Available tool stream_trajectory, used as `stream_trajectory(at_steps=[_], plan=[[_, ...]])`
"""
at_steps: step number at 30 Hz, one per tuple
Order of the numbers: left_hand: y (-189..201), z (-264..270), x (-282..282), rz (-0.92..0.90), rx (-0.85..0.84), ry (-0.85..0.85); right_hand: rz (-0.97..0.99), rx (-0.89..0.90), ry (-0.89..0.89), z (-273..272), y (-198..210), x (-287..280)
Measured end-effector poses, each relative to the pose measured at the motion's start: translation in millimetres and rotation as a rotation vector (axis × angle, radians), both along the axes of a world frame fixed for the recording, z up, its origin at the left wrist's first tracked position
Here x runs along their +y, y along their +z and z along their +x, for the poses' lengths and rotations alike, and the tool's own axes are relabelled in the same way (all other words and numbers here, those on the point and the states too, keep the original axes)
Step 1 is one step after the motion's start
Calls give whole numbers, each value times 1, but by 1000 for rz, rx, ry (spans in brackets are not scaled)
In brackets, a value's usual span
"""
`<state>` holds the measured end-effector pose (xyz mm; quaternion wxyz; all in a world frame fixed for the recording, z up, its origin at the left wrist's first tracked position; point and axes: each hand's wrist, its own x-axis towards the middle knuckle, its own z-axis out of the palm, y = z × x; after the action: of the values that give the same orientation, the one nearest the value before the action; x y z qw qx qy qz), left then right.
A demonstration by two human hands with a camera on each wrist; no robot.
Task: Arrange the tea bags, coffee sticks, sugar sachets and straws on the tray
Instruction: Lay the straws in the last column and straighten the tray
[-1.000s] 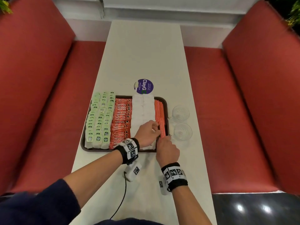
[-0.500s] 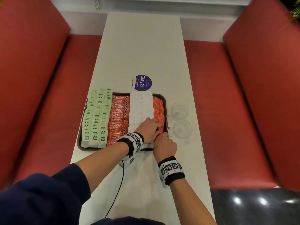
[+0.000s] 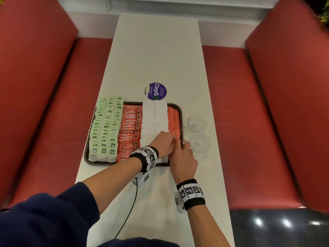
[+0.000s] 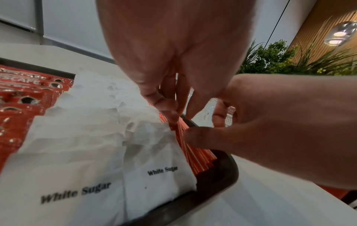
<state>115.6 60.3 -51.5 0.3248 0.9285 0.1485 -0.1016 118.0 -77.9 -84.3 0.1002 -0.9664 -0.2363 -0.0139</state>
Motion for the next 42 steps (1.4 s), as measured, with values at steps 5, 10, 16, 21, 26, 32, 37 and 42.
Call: stream_trajectory(at_steps=[5,10,16,21,26,32,37,42], plan=[[11,-10,4,-56,-49,39,-17,73,37,2,-3,-3],[32,-59,39,-53,-183,200,28,87,82,-3,16,-15],[36,-170,105,41,-299,506,151,48,294,-19,11,-40],[-1,-249,112,102,-145,325,95,119,563,-40,1,-46],[-25,-261,100,255,-161,190,95,75,556,-38,-1,-36],[-24,-238,106,448,-160,180,129,76,521,-35,-4,-14],[-26,-215,128,498,-136,224,129,84,464,-21,-4,22],[-28,-185,156,508,-75,280,121,89,383,0,-1,59]])
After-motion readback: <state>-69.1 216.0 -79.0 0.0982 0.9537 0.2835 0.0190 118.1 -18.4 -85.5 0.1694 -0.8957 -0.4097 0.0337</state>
